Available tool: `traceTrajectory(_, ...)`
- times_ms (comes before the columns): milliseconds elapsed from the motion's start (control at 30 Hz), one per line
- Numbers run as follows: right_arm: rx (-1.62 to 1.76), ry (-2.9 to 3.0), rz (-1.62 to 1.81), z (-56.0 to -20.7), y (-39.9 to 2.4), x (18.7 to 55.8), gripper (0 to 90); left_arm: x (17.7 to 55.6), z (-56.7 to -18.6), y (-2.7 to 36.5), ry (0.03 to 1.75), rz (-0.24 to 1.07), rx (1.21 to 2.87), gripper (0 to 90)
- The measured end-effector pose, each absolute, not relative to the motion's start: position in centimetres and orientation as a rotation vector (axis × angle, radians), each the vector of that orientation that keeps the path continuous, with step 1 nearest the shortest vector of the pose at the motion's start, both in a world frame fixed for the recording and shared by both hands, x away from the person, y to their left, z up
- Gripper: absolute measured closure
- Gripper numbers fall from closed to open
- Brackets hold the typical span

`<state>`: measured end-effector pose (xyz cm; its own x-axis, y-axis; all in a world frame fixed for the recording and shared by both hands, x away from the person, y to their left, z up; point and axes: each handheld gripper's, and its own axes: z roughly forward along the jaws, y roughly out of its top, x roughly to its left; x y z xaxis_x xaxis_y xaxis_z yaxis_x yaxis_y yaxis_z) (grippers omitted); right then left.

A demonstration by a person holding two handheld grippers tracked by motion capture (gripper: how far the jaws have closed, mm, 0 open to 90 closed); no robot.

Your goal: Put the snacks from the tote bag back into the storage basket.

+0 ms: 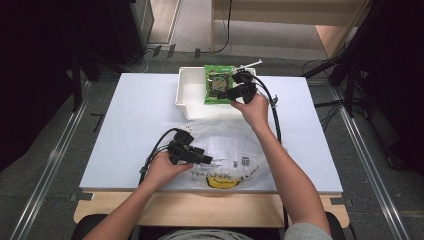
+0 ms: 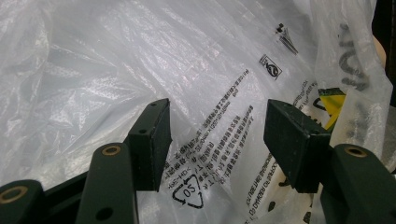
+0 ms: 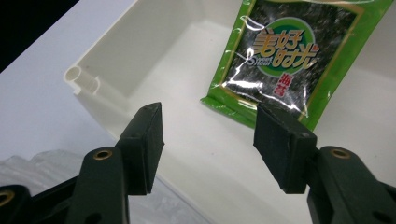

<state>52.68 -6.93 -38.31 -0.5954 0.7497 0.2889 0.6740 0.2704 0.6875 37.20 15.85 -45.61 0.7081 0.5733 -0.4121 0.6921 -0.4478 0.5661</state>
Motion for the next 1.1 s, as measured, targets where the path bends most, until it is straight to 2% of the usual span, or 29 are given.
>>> traceTrajectory(1100, 1.270, 2.497, 1.248, -41.0, -8.5, 45.4, 44.3, 37.0, -45.4, 15.8, 0.951, -0.186, 2.172, 42.4)
